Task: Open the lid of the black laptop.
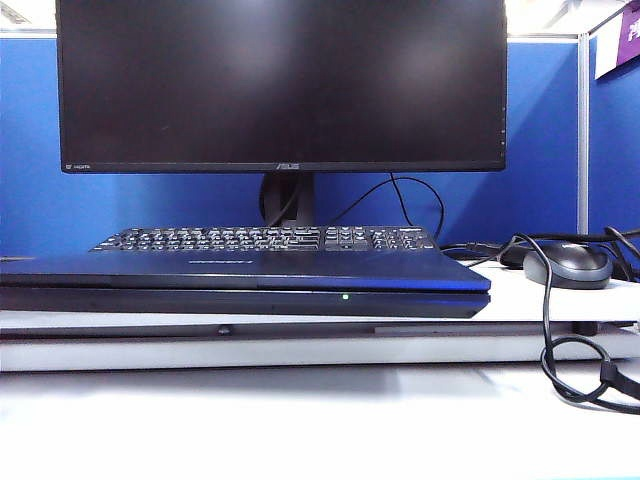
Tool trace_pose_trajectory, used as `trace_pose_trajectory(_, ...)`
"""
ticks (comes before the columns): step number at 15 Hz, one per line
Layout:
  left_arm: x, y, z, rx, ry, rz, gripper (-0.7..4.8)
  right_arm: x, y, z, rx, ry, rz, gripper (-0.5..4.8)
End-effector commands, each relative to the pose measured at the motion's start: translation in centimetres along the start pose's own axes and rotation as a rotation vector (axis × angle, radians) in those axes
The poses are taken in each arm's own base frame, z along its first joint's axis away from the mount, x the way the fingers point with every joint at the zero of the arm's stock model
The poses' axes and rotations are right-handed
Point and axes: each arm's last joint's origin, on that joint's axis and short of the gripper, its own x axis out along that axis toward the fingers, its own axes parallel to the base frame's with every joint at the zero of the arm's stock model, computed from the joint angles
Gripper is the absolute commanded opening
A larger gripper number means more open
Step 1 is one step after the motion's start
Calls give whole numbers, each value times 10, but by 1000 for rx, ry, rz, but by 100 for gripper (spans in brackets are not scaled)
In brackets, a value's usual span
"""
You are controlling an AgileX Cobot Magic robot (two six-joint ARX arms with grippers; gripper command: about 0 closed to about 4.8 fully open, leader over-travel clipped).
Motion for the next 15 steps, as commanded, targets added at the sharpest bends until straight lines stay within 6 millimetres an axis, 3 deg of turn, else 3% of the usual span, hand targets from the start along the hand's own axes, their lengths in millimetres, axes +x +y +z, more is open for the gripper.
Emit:
trace_pose_trajectory(1,0,1,-1,-7,14,8,-3,12,4,-8,-40,63,-25,-1)
trace_pose_trajectory(8,-4,1,-5,-103,85,114,-2,69,39,-47,-205,302,-102,0)
trace_pose_trajectory(10,-7,-11,5,-62,70,104,-3,78,37,-54,-202,366,-121,0)
trace_pose_trajectory(13,-22,-45,31,52,15,172,-3,81,33,-58,-213,389,-164,5)
trace_pose_trajectory(15,-31,-69,46,90,-19,118,-3,81,35,-59,-233,378,-180,13)
